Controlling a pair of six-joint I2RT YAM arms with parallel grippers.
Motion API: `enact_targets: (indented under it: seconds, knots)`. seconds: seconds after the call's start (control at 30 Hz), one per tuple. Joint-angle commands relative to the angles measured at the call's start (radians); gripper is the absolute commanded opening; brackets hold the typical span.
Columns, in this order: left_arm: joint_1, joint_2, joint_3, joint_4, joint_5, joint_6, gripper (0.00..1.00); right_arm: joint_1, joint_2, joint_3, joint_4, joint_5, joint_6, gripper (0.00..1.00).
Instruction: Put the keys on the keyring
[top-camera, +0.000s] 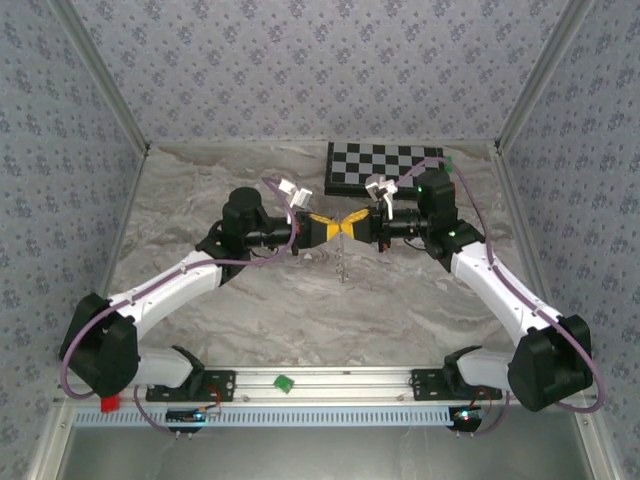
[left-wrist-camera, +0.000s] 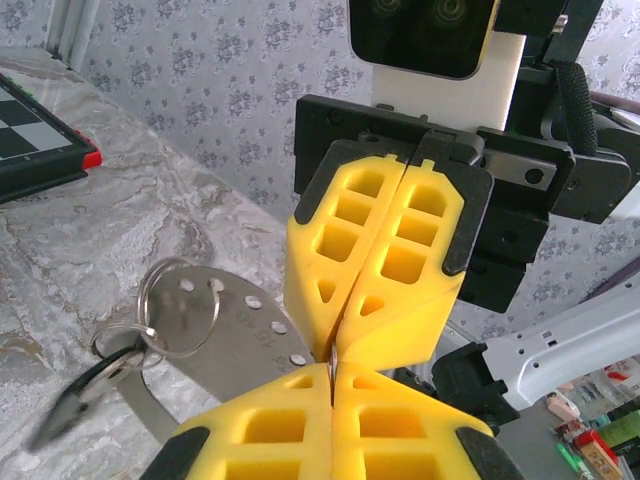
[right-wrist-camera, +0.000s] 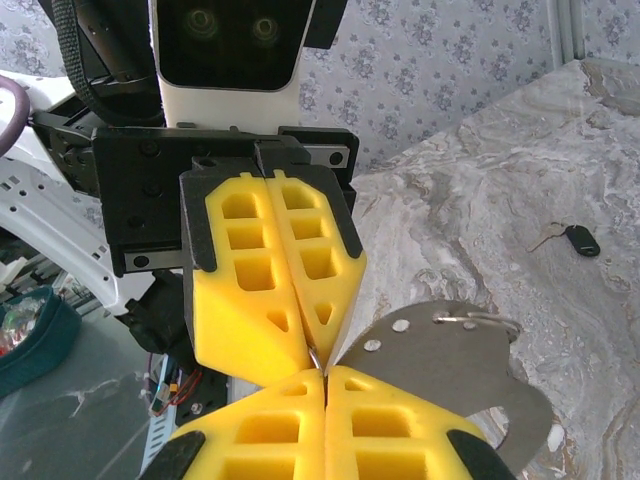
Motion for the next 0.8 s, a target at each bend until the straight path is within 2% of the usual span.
enact_targets:
  seconds: [0.0, 0.07, 0.23, 0.33, 0.5, 0.6, 0.77]
  knots:
    - [-0.016, -0.005, 0.032, 0.014, 0.006, 0.008, 0.00, 0.004, -0.008, 0.009, 0.017, 0.011, 0.005, 0.21]
    - [-0.015, -0.010, 0.019, 0.034, -0.022, 0.000, 0.00, -0.004, -0.030, -0.028, 0.099, 0.043, 0.069, 0.27]
    - [-0.022, -0.024, -0.015, 0.112, -0.085, -0.042, 0.00, -0.025, -0.129, -0.231, 0.481, 0.181, 0.316, 0.35]
    - [-0.033, -0.030, -0.028, 0.145, -0.121, -0.056, 0.00, -0.026, -0.147, -0.321, 0.638, 0.253, 0.416, 0.35]
    - [-0.072, -0.046, -0.043, 0.152, -0.214, -0.033, 0.00, -0.024, -0.109, -0.391, 0.842, 0.290, 0.581, 0.32]
    - [-0.086, -0.056, -0.048, 0.154, -0.251, -0.030, 0.00, -0.018, -0.092, -0.401, 0.894, 0.313, 0.631, 0.26]
    - [-0.091, -0.073, -0.056, 0.152, -0.315, -0.048, 0.00, 0.011, -0.086, -0.403, 0.901, 0.336, 0.622, 0.24]
